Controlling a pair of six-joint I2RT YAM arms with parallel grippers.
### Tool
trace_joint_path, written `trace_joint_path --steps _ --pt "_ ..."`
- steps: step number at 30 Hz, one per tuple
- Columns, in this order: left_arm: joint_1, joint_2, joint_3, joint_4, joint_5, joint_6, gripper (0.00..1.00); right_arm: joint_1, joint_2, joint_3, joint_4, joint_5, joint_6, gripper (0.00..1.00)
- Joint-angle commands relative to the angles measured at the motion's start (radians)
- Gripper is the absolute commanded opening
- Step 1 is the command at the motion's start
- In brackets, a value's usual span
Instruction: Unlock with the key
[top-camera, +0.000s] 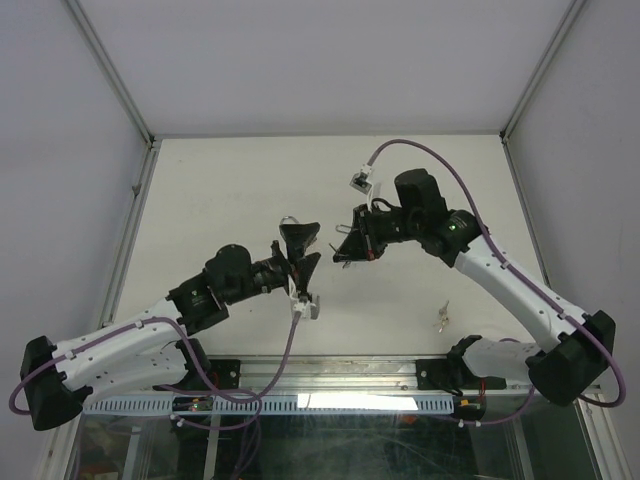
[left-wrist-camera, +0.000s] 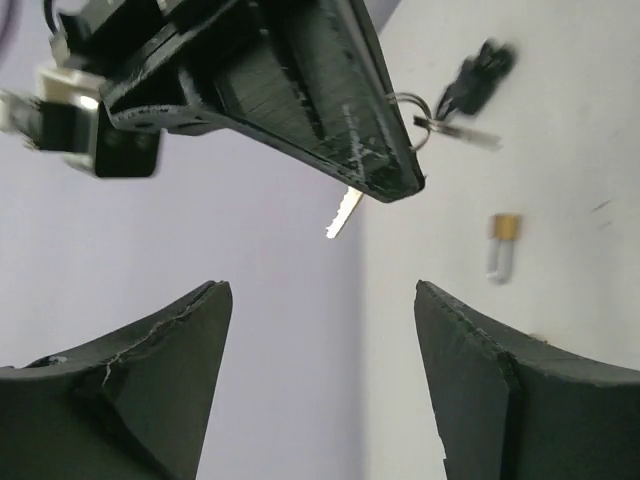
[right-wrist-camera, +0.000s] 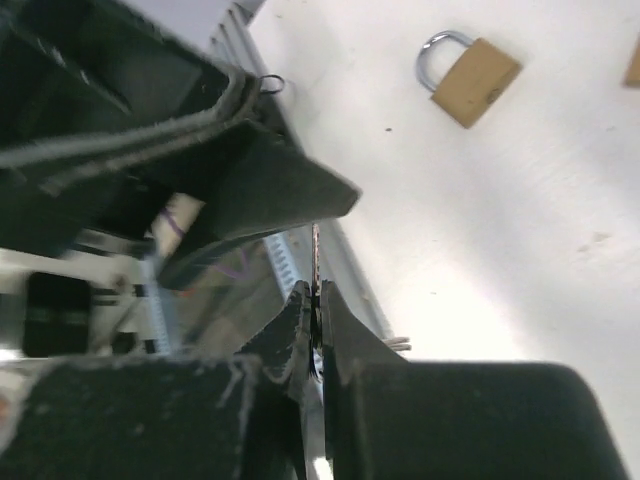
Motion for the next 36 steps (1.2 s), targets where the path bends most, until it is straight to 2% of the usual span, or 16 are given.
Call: trace_joint_path --steps 1,2,4,5,6,7,10,11,19,23,25,30,36 --pt "0.002 0.012 0.243 -0.415 0.154 -0.647 0.75 0.039 -0.046 0.141 -0.291 0.148 -0.347 0.00" --pt "0.002 0.026 0.277 -0.469 0.243 -0.748 0.73 0.049 -0.045 0.158 -0.313 0.154 -0.384 0.00" --pt "0.003 0.047 0.316 -0.497 0.392 -0.963 0.62 0.071 -0.044 0.181 -0.343 0.164 -0.456 0.00" --pt "0.008 0.058 0.330 -0.488 0.454 -1.064 0.49 0.084 -0.044 0.191 -0.357 0.171 -0.492 0.00" --pt "0.022 0.069 0.333 -0.469 0.496 -1.150 0.41 0.102 -0.044 0.202 -0.367 0.180 -0.524 0.00" --pt "0.047 0.077 0.333 -0.442 0.540 -1.232 0.37 0.116 -0.045 0.214 -0.375 0.191 -0.553 0.00" --pt "0.152 0.095 0.316 -0.327 0.698 -1.448 0.37 0.157 -0.059 0.232 -0.369 0.192 -0.606 0.00" --pt "0.175 0.103 0.314 -0.309 0.721 -1.478 0.37 0.164 -0.069 0.233 -0.363 0.190 -0.617 0.00" --pt "0.220 0.095 0.323 -0.253 0.669 -1.493 0.42 0.189 -0.112 0.225 -0.397 0.201 -0.694 0.00" --pt "0.217 0.132 0.343 -0.233 0.732 -1.499 0.46 0.203 -0.116 0.226 -0.339 0.192 -0.652 0.00" --pt "0.201 0.158 0.357 -0.231 0.728 -1.503 0.41 0.211 -0.112 0.229 -0.312 0.196 -0.645 0.00" --pt "0.175 0.172 0.377 -0.208 0.679 -1.464 0.40 0.226 -0.102 0.230 -0.307 0.191 -0.657 0.00" --pt "0.174 0.162 0.379 -0.198 0.657 -1.470 0.25 0.233 -0.106 0.224 -0.321 0.203 -0.670 0.00"
